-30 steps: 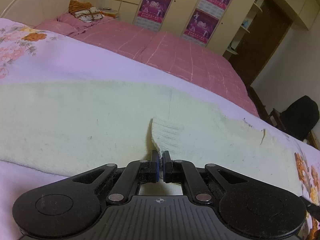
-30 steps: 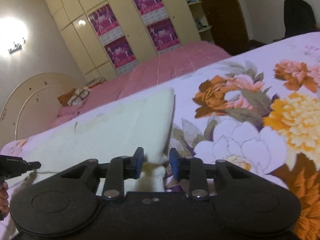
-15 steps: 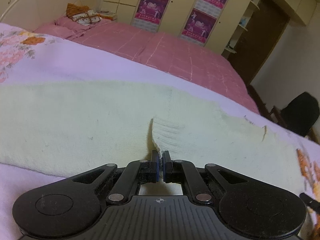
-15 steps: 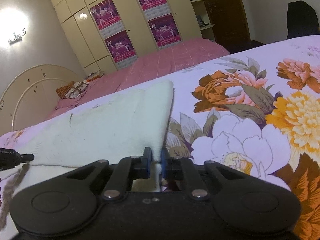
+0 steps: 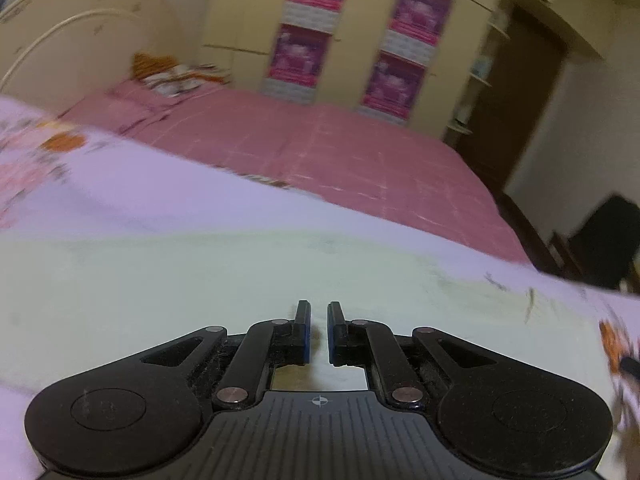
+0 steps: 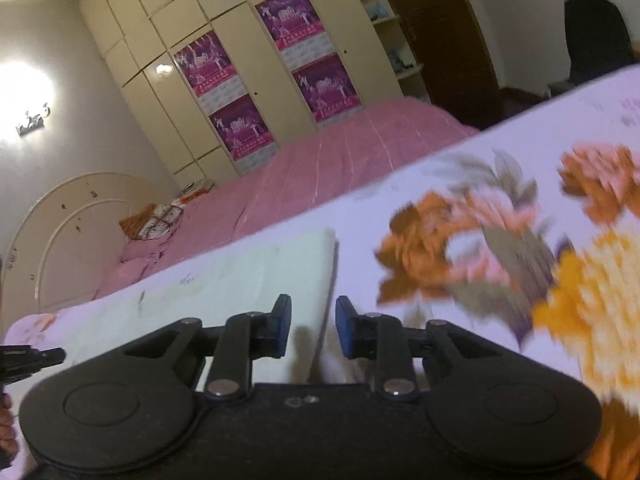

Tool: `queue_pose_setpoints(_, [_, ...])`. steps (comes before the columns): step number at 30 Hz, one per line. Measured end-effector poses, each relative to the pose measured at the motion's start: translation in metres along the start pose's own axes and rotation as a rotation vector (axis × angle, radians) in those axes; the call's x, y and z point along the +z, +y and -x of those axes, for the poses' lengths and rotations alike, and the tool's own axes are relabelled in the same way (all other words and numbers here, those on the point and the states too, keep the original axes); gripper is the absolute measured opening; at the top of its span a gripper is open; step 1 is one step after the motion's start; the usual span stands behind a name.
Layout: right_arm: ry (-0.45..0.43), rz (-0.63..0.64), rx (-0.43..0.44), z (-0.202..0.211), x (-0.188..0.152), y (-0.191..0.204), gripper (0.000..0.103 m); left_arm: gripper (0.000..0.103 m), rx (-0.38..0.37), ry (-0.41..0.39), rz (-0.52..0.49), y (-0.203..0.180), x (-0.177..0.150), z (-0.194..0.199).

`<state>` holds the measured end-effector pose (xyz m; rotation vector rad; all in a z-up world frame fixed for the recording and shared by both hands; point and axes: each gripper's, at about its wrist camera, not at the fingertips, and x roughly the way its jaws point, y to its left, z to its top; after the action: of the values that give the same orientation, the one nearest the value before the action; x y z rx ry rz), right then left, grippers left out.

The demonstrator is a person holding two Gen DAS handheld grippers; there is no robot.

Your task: Fold small clothes

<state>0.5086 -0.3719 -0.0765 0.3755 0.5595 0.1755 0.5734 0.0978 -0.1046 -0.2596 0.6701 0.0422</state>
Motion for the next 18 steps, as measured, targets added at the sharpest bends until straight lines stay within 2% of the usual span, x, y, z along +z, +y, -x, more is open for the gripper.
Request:
queue_pose_setpoints(2, [-0.003, 0.011, -0.005, -0.015, 0.009, 0.003, 0.027, 0.006, -0.001, 0.035, -0.037, -0.009, 0.0, -0.013])
queue_pose_setpoints(4, [0.016, 0.008, -0.016, -0.033, 0.017, 0.003, 0.036, 0.006, 0.013, 0.067, -0.046, -0.012, -0.003, -0.025])
queue_pose_setpoints(6, [0.068, -0.032, -0.023, -0.052, 0.022, -0.003, 0.045, 0.006, 0.024, 0.057, -0.075, -0.014, -0.006, -0.028])
queue_pose_setpoints(8, [0.104, -0.034, -0.02, -0.063, 0.021, -0.007, 0.014, 0.006, 0.03, 0.051, -0.102, -0.016, -0.006, -0.026])
queue_pose_setpoints(9, [0.117, 0.009, -0.037, -0.066, 0.02, -0.005, 0.007, 0.006, 0.036, 0.047, -0.117, -0.017, -0.008, -0.026])
queue_pose_setpoints(11, [0.103, 0.064, -0.062, -0.065, 0.015, -0.004, 0.006, 0.006, 0.049, 0.042, -0.142, -0.021, -0.006, -0.025])
queue_pose_setpoints(14, [0.103, 0.045, -0.083, -0.064, 0.013, -0.001, 0.006, 0.006, 0.051, 0.045, -0.13, -0.021, -0.001, -0.019])
queue_pose_setpoints(16, [0.106, 0.025, -0.085, -0.054, 0.017, 0.004, 0.021, 0.006, 0.049, 0.02, -0.134, -0.023, -0.002, -0.002])
queue_pose_setpoints(18, [0.078, 0.04, -0.049, -0.032, 0.017, 0.009, 0.022, 0.006, 0.036, -0.017, -0.16, -0.028, -0.009, 0.017])
